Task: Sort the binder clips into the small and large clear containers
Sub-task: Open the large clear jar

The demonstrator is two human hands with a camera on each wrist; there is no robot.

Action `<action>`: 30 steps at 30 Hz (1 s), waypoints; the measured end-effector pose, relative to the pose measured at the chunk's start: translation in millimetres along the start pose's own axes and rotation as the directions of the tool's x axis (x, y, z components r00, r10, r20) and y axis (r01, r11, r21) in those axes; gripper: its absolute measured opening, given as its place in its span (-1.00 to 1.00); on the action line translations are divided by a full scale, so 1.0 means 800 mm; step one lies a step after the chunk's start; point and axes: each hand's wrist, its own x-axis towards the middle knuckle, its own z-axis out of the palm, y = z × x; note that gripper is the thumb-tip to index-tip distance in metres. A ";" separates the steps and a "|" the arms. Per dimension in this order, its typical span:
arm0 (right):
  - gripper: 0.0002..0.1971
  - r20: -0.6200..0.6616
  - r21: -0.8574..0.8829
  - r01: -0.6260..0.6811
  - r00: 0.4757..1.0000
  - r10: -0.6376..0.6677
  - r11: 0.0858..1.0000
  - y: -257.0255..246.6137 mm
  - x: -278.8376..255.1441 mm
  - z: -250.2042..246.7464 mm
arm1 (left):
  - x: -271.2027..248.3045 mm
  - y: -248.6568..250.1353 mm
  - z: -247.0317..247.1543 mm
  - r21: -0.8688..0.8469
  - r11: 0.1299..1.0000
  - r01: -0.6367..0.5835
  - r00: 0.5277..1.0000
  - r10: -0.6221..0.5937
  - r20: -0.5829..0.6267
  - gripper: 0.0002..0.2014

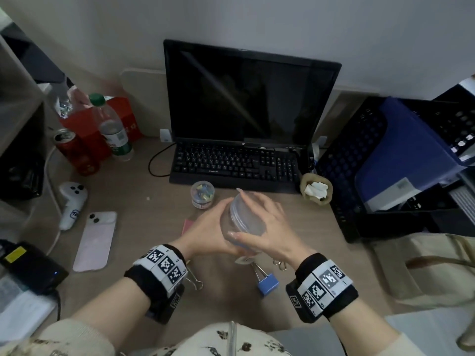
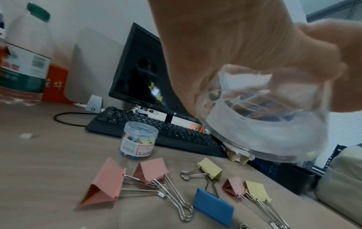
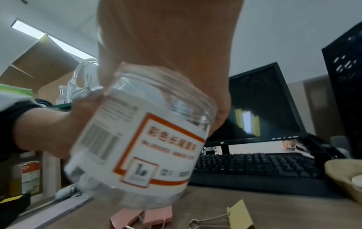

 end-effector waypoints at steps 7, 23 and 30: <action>-0.07 0.168 0.024 0.179 0.969 -0.180 0.984 0.010 -0.013 -0.013 | -0.008 -0.015 0.002 -0.085 0.996 -0.022 0.995 0.030 0.098 0.09; -0.14 0.082 0.247 0.037 0.995 -0.058 0.968 0.031 -0.010 -0.010 | -0.002 -0.028 0.014 0.021 0.999 -0.035 0.998 0.034 0.056 0.05; -0.41 -0.105 0.462 0.084 0.994 -0.039 0.883 0.056 -0.013 -0.016 | 0.003 -0.041 0.027 0.051 0.999 0.004 0.999 -0.006 0.041 0.22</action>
